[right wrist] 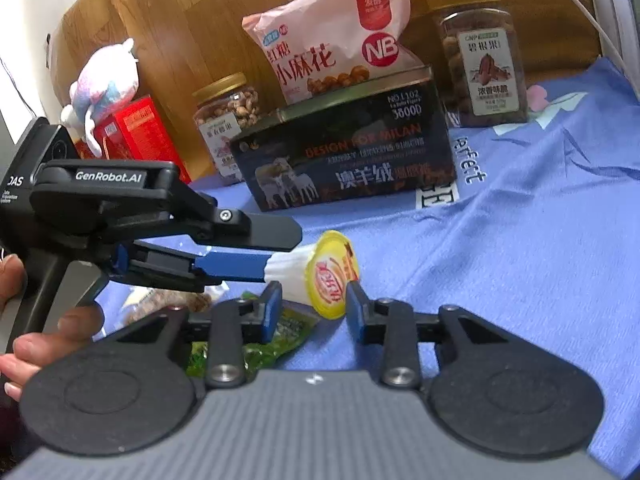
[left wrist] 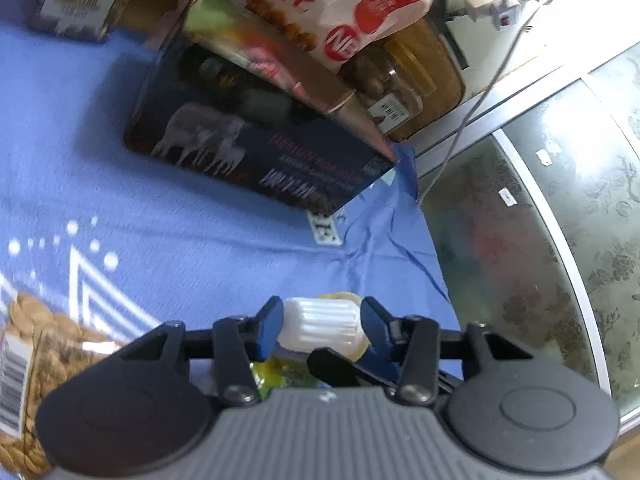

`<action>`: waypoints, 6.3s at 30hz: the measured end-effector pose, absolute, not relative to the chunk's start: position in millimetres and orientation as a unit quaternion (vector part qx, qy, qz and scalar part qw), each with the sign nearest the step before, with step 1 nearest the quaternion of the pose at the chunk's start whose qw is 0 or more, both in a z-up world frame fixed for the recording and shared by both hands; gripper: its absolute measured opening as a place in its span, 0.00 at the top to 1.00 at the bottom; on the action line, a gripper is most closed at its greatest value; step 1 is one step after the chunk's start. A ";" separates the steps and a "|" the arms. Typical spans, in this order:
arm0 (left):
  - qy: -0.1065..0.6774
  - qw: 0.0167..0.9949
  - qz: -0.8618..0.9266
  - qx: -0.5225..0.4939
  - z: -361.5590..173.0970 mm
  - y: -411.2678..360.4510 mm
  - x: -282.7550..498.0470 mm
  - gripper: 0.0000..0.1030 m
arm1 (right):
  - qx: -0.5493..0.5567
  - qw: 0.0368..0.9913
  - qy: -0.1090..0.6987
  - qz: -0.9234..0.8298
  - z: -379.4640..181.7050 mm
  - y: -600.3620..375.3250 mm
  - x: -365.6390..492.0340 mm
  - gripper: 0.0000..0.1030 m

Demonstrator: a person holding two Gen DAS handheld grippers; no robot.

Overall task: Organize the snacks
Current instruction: 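Grasp the white yogurt cup with the left gripper, then drop the yogurt cup into the tin box from the left gripper, then grasp the clear bag of brown snack strips with the left gripper, then lower the clear snack bag into the tin box and release it, then grasp the green pickled vegetable packet with the left gripper, then carry the green packet into the tin box and open the left gripper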

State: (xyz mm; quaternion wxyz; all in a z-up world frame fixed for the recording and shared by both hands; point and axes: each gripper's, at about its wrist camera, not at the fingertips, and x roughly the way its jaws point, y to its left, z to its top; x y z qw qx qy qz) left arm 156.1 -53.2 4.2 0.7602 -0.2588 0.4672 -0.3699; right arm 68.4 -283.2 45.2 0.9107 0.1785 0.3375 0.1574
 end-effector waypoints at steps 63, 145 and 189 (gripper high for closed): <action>0.447 0.736 -0.329 -0.387 -25.7 97.3 119.1 0.62 | 0.364 0.754 0.466 0.285 31.2 -244.2 123.5 0.86; 0.473 0.745 -0.376 -0.281 10.8 -3.3 123.9 0.55 | 0.382 0.813 0.385 0.212 41.2 -303.2 54.3 0.90; 0.456 0.780 -0.376 -0.206 47.8 -0.5 147.4 0.49 | 0.366 0.819 0.363 0.253 65.9 -333.7 78.6 0.65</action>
